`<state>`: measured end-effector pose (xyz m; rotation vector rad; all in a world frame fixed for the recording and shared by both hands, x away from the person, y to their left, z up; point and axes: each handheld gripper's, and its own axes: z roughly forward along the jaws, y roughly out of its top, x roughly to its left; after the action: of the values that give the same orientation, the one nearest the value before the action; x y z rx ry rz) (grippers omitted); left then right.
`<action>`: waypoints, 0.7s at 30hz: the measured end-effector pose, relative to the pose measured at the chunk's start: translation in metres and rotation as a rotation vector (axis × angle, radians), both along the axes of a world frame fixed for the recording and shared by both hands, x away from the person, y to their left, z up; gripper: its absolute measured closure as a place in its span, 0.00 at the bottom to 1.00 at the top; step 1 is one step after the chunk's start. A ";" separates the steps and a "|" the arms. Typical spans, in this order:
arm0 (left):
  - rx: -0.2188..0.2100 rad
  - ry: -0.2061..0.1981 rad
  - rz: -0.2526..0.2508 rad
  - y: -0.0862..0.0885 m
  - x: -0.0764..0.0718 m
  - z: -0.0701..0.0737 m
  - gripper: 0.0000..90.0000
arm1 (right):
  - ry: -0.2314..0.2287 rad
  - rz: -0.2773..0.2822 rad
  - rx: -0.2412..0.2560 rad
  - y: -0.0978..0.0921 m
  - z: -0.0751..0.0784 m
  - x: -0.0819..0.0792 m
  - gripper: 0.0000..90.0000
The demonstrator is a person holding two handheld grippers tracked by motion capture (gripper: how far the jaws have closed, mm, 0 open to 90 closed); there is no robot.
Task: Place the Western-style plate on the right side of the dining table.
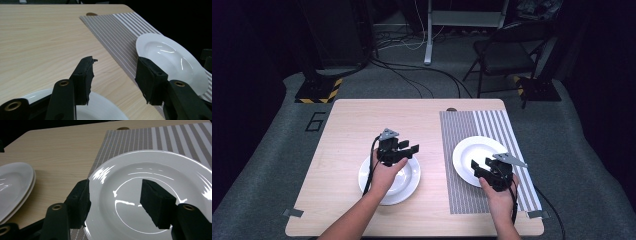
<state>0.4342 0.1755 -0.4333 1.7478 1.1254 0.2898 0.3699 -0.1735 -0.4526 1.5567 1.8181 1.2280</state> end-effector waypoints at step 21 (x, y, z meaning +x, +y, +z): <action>0.033 -0.014 0.116 0.088 -0.029 0.011 0.51 | -0.003 0.176 -0.010 0.037 0.016 0.005 0.43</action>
<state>0.4052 0.2636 -0.4227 1.7098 1.2197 0.3927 0.3745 -0.1360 -0.4366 1.4131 1.9914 1.2948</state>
